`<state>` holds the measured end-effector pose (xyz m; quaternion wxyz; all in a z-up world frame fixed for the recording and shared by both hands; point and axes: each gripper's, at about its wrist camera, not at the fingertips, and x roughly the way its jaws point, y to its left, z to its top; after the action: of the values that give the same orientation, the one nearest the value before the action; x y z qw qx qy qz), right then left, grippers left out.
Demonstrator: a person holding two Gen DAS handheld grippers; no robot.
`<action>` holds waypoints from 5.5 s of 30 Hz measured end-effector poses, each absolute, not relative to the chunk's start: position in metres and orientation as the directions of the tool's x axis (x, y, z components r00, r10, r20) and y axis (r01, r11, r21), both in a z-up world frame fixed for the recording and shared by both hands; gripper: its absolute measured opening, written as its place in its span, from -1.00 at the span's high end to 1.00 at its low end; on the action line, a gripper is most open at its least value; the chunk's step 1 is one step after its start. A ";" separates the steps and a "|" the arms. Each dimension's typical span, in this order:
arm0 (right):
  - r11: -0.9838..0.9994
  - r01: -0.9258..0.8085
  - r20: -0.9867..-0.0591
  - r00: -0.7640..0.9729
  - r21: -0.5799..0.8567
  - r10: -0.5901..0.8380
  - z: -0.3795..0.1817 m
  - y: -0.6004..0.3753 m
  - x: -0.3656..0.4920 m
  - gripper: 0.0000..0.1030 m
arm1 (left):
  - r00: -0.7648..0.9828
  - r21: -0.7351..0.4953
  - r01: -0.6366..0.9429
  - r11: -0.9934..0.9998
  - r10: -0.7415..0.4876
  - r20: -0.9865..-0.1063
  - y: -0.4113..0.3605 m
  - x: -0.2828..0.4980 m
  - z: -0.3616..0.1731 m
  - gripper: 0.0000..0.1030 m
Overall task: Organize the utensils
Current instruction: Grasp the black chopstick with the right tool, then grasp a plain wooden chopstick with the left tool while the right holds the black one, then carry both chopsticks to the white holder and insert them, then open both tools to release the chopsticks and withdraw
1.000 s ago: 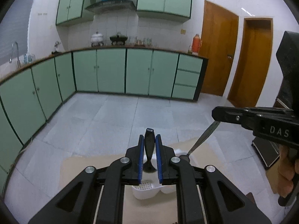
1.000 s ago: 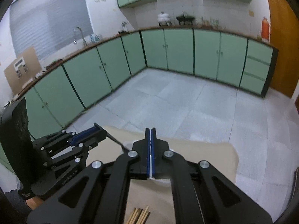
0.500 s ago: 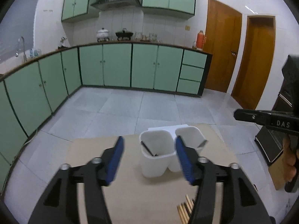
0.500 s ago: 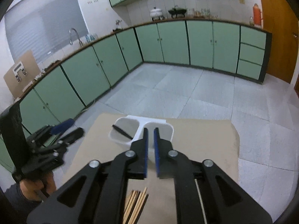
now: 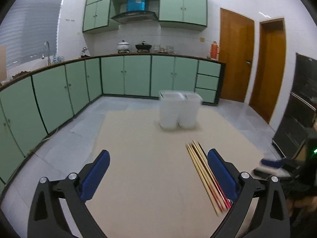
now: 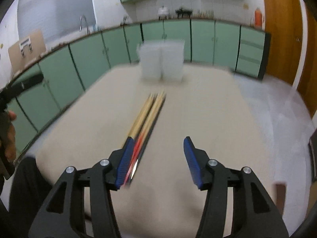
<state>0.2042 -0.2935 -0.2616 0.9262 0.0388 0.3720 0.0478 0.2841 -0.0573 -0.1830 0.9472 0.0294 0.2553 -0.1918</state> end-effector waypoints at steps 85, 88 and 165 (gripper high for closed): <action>0.997 0.014 -0.564 0.825 0.079 0.033 -0.161 -0.325 0.205 0.89 | 0.732 -0.096 0.337 0.937 -0.325 -0.599 -0.097 0.275 -0.182 0.87; 0.998 -0.031 -0.555 0.830 0.053 0.055 -0.138 -0.326 0.220 0.89 | 0.732 -0.113 0.354 0.928 -0.350 -0.585 -0.094 0.288 -0.160 0.87; 0.990 -0.087 -0.665 0.734 0.111 0.139 -0.246 -0.315 0.213 0.45 | 0.773 -0.080 0.403 0.912 -0.386 -0.504 -0.075 0.315 -0.182 -0.17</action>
<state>0.2127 -0.3151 -0.2457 0.9304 0.0363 0.3598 0.0606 0.3150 -0.0754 -0.1819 0.9413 0.0161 0.2640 -0.2095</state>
